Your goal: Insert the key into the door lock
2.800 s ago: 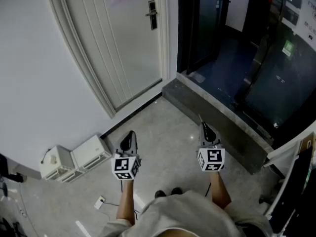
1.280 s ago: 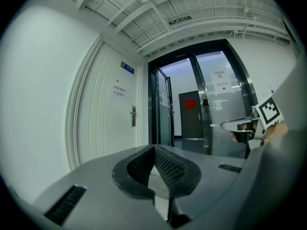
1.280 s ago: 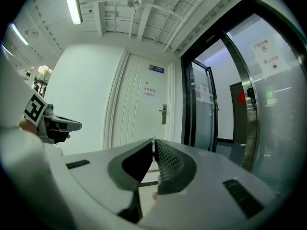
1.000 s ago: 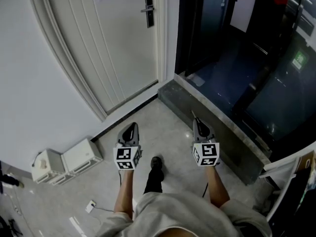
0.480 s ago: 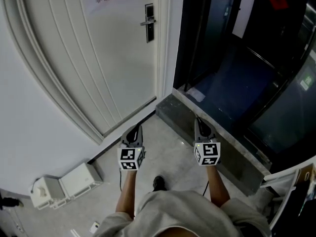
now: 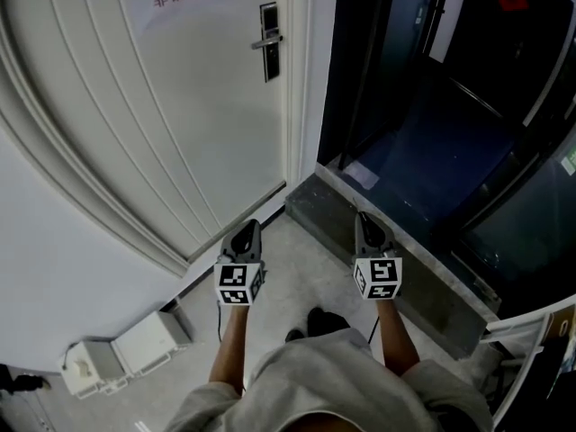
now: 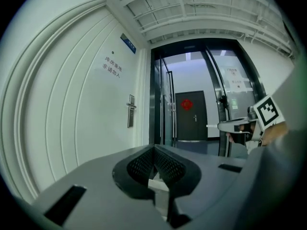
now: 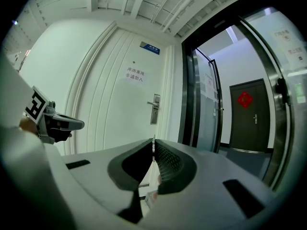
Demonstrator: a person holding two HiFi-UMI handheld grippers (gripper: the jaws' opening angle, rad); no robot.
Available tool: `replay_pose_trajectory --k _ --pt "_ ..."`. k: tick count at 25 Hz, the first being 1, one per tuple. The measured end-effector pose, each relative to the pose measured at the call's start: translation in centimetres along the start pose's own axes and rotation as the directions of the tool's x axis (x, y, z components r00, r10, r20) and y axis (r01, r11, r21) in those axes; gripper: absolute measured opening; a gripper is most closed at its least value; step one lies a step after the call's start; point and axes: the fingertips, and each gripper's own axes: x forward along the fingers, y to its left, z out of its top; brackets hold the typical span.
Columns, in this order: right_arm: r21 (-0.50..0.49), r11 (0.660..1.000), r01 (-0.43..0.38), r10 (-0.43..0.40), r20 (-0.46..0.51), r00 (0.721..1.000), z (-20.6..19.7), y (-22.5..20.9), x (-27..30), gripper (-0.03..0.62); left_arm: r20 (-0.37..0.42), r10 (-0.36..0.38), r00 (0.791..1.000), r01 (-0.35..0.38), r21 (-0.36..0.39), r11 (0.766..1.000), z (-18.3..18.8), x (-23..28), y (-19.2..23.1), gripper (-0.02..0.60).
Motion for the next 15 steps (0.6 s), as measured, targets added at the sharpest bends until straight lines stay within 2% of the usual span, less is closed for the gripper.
replay_pose_trajectory --k 9,15 --pt "-0.008 0.999 -0.035 0.035 0.006 0.999 -1.0 -0.7 7.7 0.029 -0.003 0.003 1.000 -0.003 0.012 1.000 -0.8 6.4 2.8 0.018" --pt "-0.011 0.997 -0.072 0.072 0.018 0.997 -1.0 -2.4 16.0 0.029 -0.007 0.034 0.999 -0.034 0.018 0.999 -0.5 13.5 6.1 0.018"
